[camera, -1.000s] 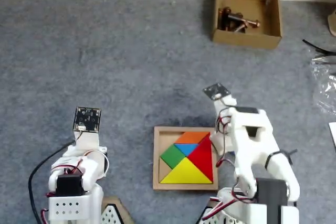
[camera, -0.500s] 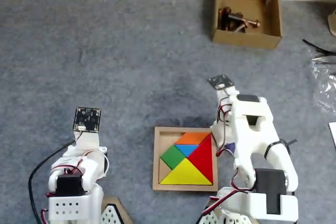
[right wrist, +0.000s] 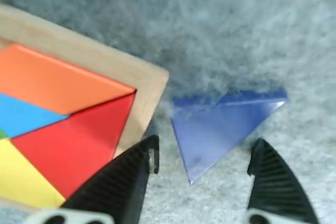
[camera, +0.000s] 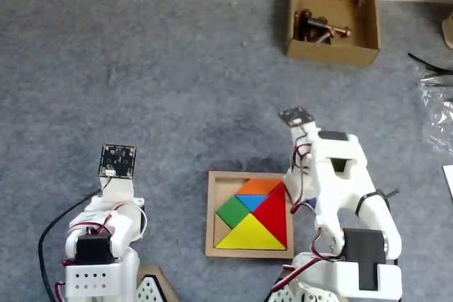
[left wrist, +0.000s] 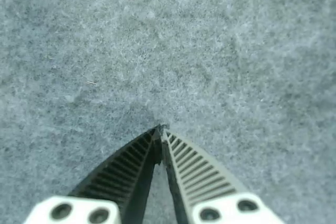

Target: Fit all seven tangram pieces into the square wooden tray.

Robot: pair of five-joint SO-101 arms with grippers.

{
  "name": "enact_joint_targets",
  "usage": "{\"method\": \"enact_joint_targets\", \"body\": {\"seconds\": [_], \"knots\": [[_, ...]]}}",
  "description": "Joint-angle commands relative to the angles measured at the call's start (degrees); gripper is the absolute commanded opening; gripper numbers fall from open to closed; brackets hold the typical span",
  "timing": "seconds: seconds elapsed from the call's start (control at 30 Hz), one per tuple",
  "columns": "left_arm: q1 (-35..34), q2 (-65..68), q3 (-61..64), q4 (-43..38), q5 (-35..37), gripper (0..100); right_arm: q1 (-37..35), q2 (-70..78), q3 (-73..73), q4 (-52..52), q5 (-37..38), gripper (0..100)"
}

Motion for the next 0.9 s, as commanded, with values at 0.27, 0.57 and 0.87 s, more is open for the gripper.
{"method": "enact_joint_targets", "body": {"seconds": [0.27,0.57,0.87], "knots": [[-0.57,0.13,1.19,0.26,0.26,1,-3.65,-0.40,5.85,0.84,-0.18,26.1],[-0.57,0.13,1.19,0.26,0.26,1,-2.95,-0.75,5.85,4.62,1.76,26.0],[-0.57,0.13,1.19,0.26,0.26,1,-1.01,-0.92,3.65,5.14,-2.90,26.0]]}}
